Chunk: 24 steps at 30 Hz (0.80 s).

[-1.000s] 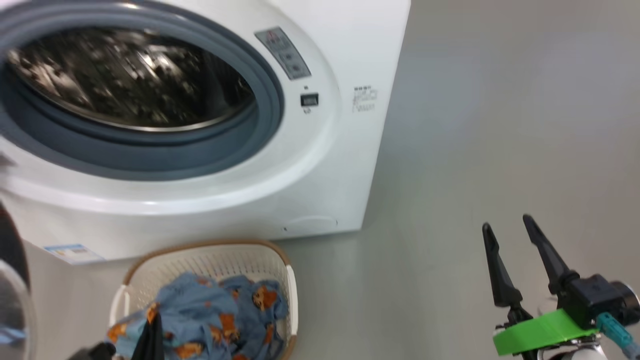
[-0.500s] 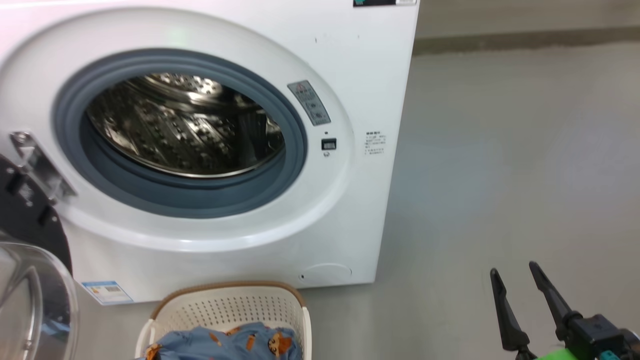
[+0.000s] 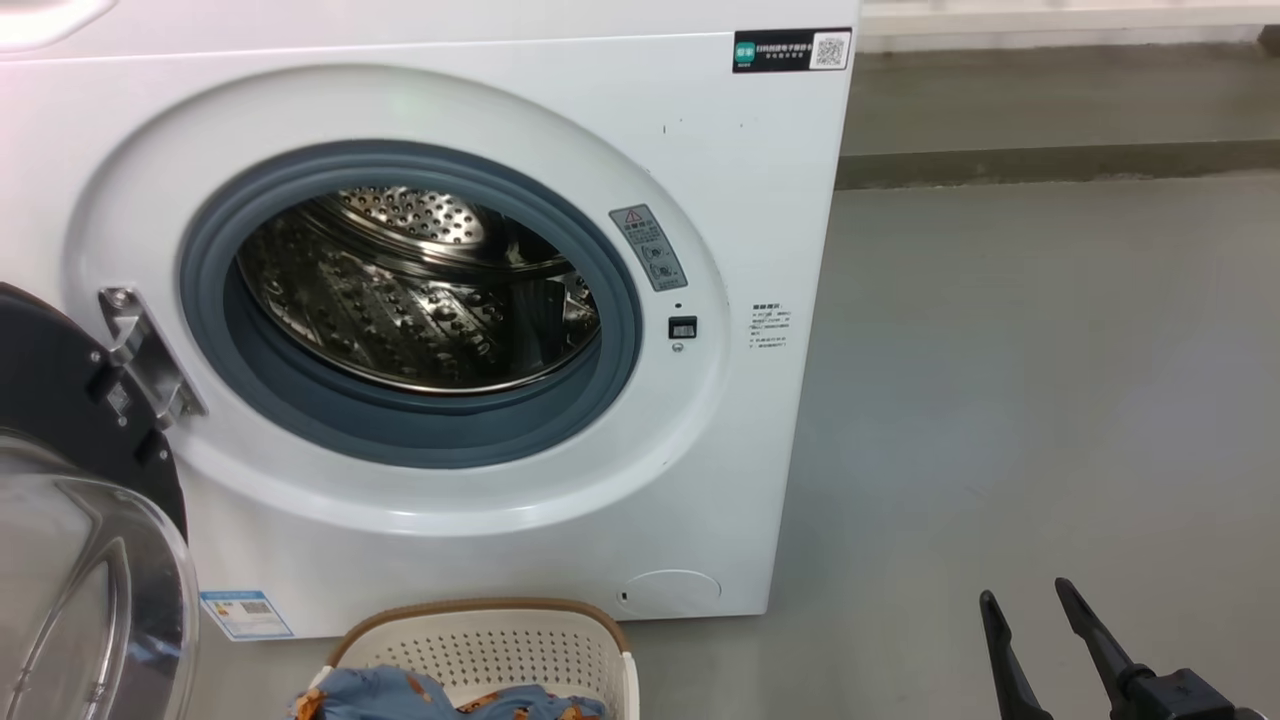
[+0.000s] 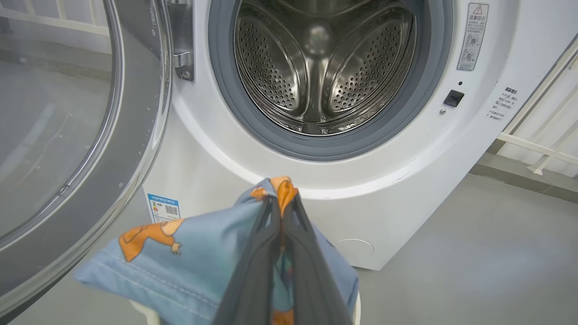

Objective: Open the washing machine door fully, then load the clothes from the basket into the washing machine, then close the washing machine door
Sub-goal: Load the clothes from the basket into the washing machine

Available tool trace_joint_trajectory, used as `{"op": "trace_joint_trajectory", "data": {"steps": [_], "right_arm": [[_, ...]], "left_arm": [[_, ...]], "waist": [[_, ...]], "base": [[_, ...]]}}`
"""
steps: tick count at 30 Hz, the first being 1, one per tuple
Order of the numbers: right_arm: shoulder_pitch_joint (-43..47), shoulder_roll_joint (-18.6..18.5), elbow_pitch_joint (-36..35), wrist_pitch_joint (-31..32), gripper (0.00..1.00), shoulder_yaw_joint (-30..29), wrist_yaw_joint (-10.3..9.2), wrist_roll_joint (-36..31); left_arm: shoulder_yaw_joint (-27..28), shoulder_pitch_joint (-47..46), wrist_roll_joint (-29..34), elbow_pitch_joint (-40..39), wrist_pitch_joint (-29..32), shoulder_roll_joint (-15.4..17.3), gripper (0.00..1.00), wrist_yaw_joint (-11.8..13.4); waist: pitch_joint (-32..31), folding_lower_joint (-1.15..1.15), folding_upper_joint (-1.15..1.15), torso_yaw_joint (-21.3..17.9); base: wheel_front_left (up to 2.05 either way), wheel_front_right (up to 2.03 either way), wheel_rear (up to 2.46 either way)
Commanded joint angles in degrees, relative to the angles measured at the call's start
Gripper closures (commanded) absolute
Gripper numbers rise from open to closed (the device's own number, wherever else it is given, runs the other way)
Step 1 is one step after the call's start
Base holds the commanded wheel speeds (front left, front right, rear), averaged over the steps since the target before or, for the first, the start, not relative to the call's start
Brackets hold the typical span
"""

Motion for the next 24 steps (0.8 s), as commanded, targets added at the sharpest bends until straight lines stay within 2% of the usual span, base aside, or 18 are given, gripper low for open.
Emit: {"op": "trace_joint_trajectory", "data": {"steps": [1, 15, 24], "right_arm": [[-0.18, -0.65, -0.80, -0.27, 0.00, 0.77, 0.09, -0.54], [0.84, -0.65, 1.30, -0.27, 0.00, 0.20, 0.09, -0.56], [-0.23, -0.65, 1.52, -0.27, 0.00, 0.35, 0.09, -0.08]], "left_arm": [[1.48, -0.98, 0.61, -2.24, -0.71, -0.09, 1.00, 0.41], [0.11, -0.04, 0.96, -7.38, -0.71, -0.14, 1.00, 1.31], [-0.04, -1.94, 0.58, -9.64, -0.71, -0.15, 1.00, 2.03]], "waist": [[-0.49, 0.00, 0.00, 0.20], [-0.82, 0.00, 0.00, -0.19], [1.13, 0.00, 0.00, -2.27]], "base": [[0.00, 0.00, 0.00], [0.00, 0.00, 0.00], [0.00, 0.00, 0.00]]}}
